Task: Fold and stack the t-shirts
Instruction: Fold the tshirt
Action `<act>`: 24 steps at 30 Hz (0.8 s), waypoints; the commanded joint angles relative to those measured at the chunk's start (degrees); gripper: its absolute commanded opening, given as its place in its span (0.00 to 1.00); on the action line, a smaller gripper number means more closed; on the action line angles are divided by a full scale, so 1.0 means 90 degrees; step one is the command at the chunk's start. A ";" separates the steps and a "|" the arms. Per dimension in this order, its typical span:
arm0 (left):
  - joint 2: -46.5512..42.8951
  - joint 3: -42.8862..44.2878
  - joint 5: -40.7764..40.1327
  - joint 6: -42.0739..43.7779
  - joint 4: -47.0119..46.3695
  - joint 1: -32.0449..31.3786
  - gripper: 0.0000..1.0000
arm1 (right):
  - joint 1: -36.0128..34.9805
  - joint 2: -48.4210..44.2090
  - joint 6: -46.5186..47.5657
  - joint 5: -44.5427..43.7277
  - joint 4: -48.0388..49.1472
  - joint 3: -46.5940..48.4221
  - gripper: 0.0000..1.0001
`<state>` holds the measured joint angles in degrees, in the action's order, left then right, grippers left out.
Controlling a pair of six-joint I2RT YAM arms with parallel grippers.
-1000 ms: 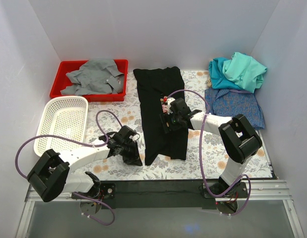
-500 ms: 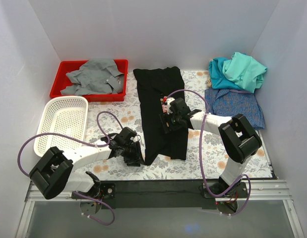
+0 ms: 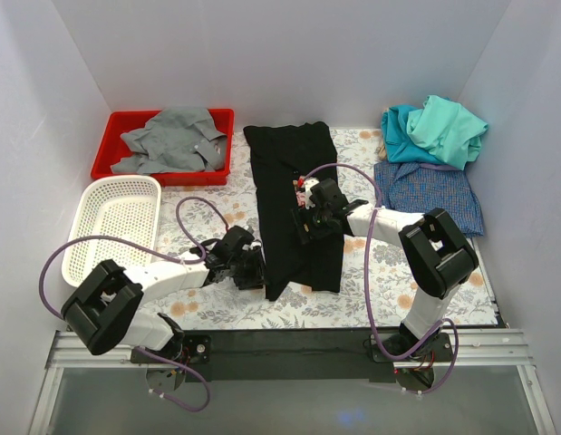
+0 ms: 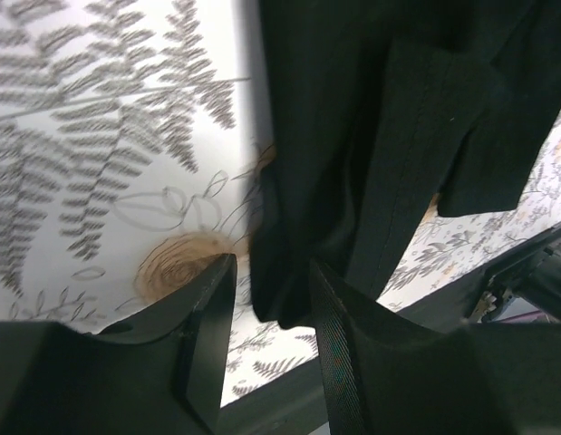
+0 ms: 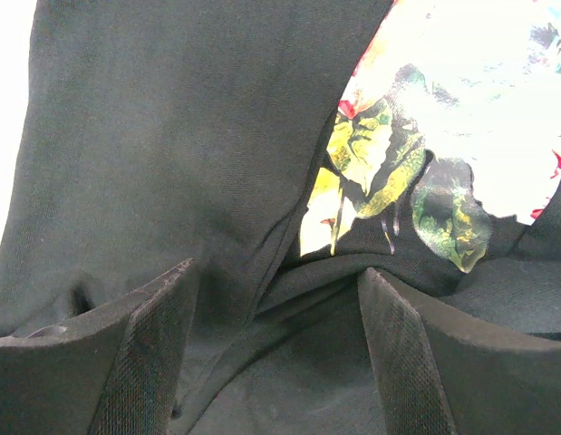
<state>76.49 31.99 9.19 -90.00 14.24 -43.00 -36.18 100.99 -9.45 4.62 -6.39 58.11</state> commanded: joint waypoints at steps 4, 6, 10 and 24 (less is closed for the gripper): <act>0.0174 0.0176 0.0383 0.0058 -0.0371 -0.0144 0.36 | -0.0013 0.0302 0.0015 -0.0064 -0.0647 -0.0109 0.77; 0.0057 0.0147 0.0541 0.0039 -0.0371 -0.0153 0.36 | -0.0022 0.0332 0.0006 -0.0064 -0.0647 -0.0089 0.77; -0.0149 0.0039 0.0814 0.0087 -0.0420 -0.0183 0.34 | -0.0013 0.0400 0.0005 -0.0084 -0.0667 -0.0070 0.77; -0.0061 0.0127 0.1849 0.0058 -0.0421 -0.0290 0.00 | -0.0013 0.0468 -0.0024 -0.0113 -0.0706 0.0047 0.77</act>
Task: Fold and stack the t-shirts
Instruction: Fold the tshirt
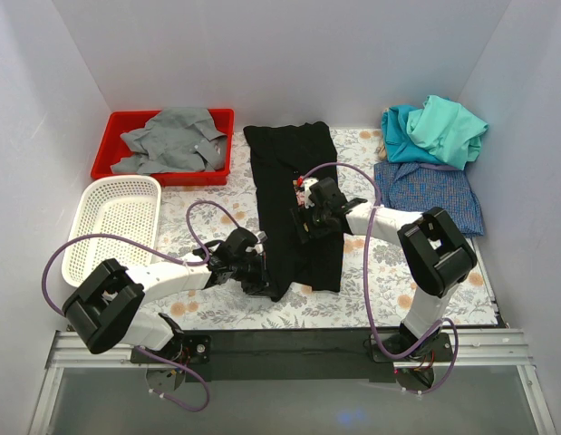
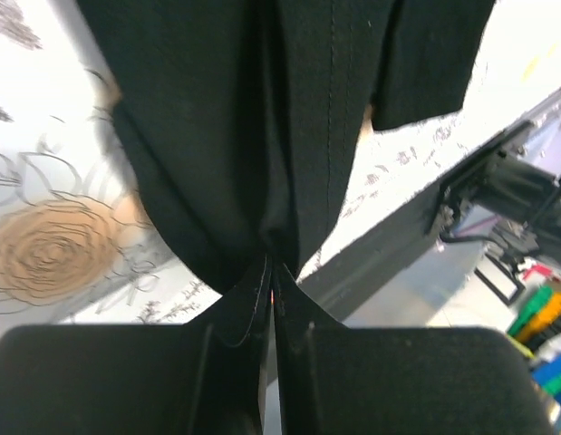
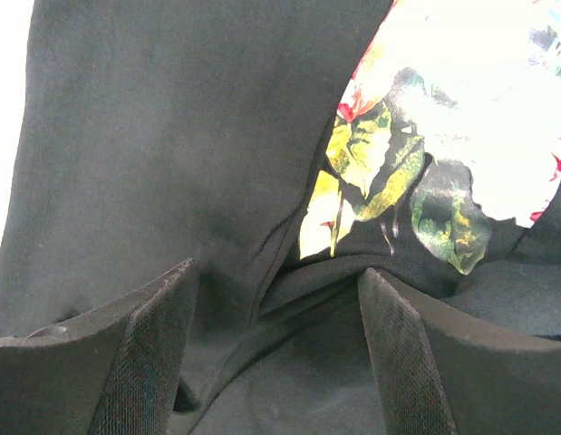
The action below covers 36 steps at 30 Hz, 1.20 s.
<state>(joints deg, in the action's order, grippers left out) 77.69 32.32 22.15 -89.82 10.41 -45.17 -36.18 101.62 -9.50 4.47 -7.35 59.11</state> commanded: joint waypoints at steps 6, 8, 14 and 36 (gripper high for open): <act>-0.0595 0.0140 0.0458 0.0175 0.0181 -0.0069 0.28 | -0.0013 0.0486 -0.0019 -0.0096 -0.0638 0.0024 0.77; -0.0595 0.0111 0.0594 0.0166 0.0181 -0.0069 0.29 | -0.0013 0.0515 -0.0009 -0.0106 -0.0638 0.0033 0.77; -0.0205 0.0003 0.0518 0.0156 0.0181 -0.0128 0.30 | -0.0013 0.0554 0.0010 -0.0106 -0.0638 0.0082 0.77; 0.0958 0.0618 -0.1163 0.0556 0.0317 -0.0235 0.29 | -0.0003 -0.4122 -0.1482 -0.1376 -0.1839 -0.1821 0.84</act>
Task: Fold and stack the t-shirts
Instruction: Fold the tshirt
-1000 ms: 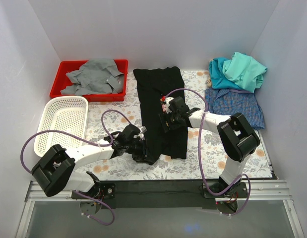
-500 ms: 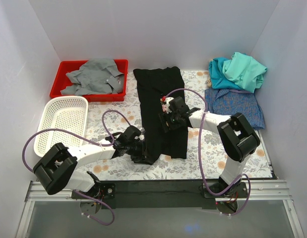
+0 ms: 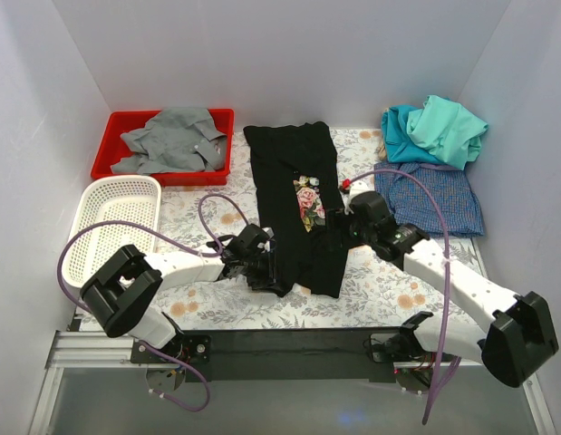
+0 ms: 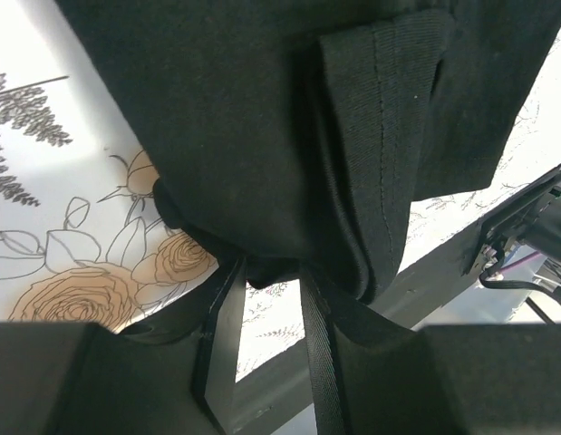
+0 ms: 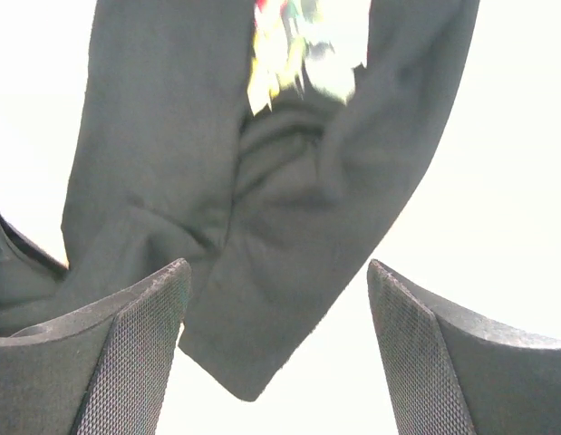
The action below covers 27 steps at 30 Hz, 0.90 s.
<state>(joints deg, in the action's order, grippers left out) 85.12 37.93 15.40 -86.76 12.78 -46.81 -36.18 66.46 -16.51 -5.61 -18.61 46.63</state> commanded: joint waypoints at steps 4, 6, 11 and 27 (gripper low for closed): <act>-0.0160 -0.0084 -0.0344 0.0207 0.0065 -0.0073 0.28 | -0.0013 -0.0772 -0.1396 0.0134 -0.0608 -0.1292 0.82; -0.0278 -0.0132 -0.0334 0.0207 0.0104 -0.0073 0.28 | -0.0013 -0.1093 -0.1757 0.0241 -0.0559 -0.1557 0.80; -0.0678 -0.0123 -0.0402 0.0197 0.0279 -0.0073 0.28 | -0.0022 -0.1641 -0.2363 0.0574 -0.0374 -0.2221 0.75; -0.0767 -0.0084 -0.0500 0.0187 0.0387 -0.0073 0.28 | -0.0081 -0.1339 -0.3331 0.1277 0.1042 -0.3316 0.57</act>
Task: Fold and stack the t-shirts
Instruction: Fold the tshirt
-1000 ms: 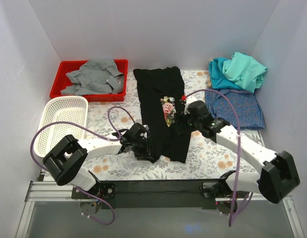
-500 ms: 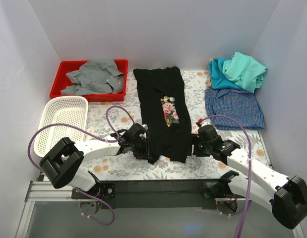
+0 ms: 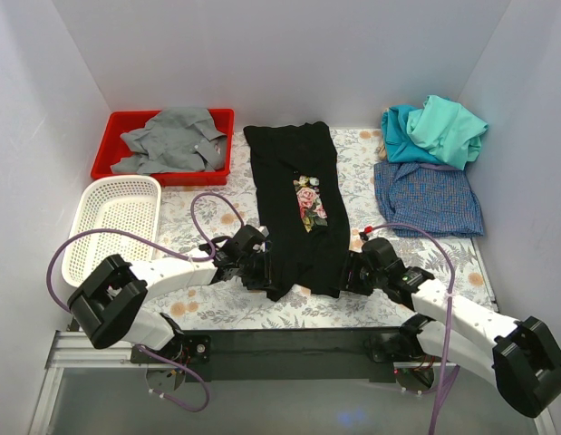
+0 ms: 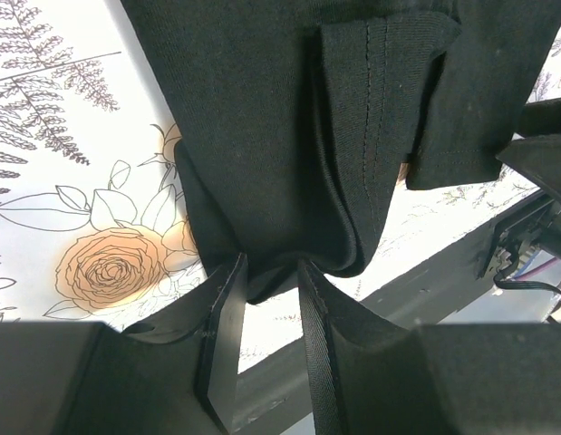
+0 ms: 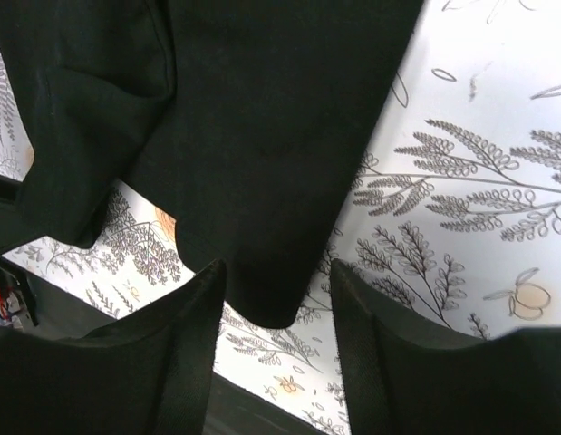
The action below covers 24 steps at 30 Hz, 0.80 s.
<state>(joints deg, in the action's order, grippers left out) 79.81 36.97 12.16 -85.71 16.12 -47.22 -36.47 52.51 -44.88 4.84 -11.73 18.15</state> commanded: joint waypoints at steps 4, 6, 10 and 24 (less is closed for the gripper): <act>-0.0147 -0.0074 -0.0092 0.0051 -0.0052 -0.0027 0.28 | -0.0079 0.0376 -0.0208 0.0146 0.0492 -0.0220 0.44; -0.0079 -0.0152 -0.0053 0.0031 -0.0140 -0.0027 0.27 | -0.0079 0.0445 -0.0208 0.0126 0.0531 -0.0259 0.34; 0.0067 -0.0328 0.0113 -0.0017 -0.0433 -0.0027 0.23 | -0.0088 0.0523 -0.0072 0.0116 0.0610 -0.0230 0.17; -0.0664 0.1418 0.0183 0.0374 0.1996 -0.0027 0.00 | -0.0089 -0.0952 0.0680 0.0263 -0.2072 0.1761 0.01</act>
<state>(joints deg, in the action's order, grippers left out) 78.59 44.80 15.09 -83.37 24.80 -47.22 -36.88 45.56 -41.10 7.05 -20.51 28.64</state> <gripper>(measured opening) 0.011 0.028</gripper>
